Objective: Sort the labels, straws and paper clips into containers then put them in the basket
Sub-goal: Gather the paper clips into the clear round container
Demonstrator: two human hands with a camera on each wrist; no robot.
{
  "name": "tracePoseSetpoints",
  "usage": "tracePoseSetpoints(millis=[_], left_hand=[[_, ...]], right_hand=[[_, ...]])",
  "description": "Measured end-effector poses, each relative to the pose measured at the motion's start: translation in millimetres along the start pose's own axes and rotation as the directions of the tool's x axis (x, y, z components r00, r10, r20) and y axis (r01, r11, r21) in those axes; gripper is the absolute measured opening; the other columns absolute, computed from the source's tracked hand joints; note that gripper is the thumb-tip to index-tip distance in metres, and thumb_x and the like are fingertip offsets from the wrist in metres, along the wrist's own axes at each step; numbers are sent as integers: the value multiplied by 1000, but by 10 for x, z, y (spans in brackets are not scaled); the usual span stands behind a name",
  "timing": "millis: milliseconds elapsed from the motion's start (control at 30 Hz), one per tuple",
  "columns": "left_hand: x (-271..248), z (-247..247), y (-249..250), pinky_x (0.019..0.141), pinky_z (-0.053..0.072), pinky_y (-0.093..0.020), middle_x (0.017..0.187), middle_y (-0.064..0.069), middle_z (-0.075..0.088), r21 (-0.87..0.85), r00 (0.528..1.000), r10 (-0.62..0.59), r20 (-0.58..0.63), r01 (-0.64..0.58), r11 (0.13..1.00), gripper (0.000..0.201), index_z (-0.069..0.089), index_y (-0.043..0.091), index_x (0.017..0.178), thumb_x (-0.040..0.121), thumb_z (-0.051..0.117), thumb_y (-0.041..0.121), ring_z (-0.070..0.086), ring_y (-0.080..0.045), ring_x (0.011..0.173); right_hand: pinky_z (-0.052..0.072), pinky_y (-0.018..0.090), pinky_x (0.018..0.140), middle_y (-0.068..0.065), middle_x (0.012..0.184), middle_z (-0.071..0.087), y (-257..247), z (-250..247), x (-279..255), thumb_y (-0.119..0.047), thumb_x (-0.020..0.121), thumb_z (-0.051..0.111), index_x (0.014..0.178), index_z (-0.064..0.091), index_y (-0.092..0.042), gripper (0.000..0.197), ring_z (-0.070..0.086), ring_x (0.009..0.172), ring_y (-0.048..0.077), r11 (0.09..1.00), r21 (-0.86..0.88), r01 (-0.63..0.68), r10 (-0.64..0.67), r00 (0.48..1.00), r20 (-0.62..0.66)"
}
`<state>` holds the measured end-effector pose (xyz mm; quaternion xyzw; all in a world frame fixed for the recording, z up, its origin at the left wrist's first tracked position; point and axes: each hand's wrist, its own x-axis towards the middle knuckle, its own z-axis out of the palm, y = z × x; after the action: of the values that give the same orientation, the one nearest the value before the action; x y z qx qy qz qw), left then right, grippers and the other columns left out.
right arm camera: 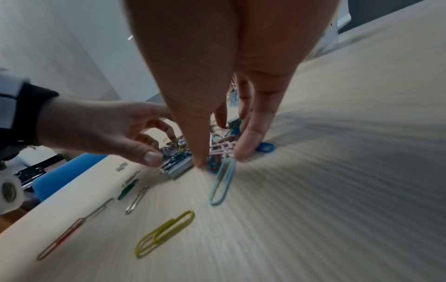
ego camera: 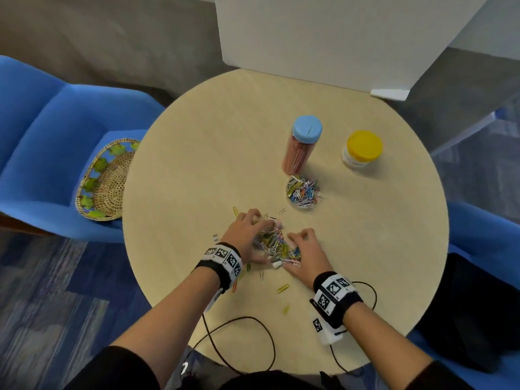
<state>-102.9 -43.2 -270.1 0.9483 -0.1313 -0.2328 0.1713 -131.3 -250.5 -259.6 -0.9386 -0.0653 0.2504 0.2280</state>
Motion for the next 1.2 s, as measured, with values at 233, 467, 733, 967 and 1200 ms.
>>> tracePoseSetpoints(millis=[233, 467, 733, 967, 1200], left_hand=[[34, 0, 169, 97, 43, -37, 127, -4, 46, -60, 996, 24, -81, -29, 998, 52, 60, 25, 128, 83, 70, 46, 45, -24, 111], [90, -145, 149, 81, 47, -31, 102, -5, 63, -147, 993, -2, -116, -15, 989, 17, 74, 13, 102, 90, 64, 20, 61, -25, 92], [143, -255, 53, 79, 54, -27, 86, -2, 74, -420, 985, -143, -97, 90, 903, 12, 77, 13, 89, 85, 74, 23, 65, -15, 80], [220, -308, 53, 74, 52, -20, 81, 2, 73, -576, 953, -243, -179, 99, 811, 9, 77, 15, 87, 85, 74, 23, 65, -10, 77], [289, -326, 82, 66, 45, -9, 78, 3, 73, -633, 927, -306, -216, 106, 767, 8, 77, 16, 84, 84, 74, 23, 66, -8, 75]], right_hand=[[50, 32, 83, 3, 109, 58, -71, -17, 96, -20, 91, 64, 114, 66, -14, 24, 61, 92, 22, 989, -118, 89, -100, 991, -89], [55, 31, 83, 4, 92, 75, -17, -294, 279, -22, 83, 77, 101, 77, -11, 22, 69, 85, 19, 992, 78, -96, 102, 992, -76], [62, 38, 76, 13, 85, 75, 15, -742, 382, -8, 68, 89, 81, 73, -10, 20, 75, 75, 29, 761, 556, -335, 266, 942, 203], [60, 41, 81, 12, 79, 76, 95, -1203, 805, -11, 71, 86, 89, 76, -6, 20, 74, 71, 27, 737, 633, -237, 291, 957, 20], [62, 43, 73, 13, 78, 74, 72, -1248, 1217, -13, 75, 84, 81, 71, -11, 15, 73, 64, 25, 876, 429, -221, 287, 954, -93]])
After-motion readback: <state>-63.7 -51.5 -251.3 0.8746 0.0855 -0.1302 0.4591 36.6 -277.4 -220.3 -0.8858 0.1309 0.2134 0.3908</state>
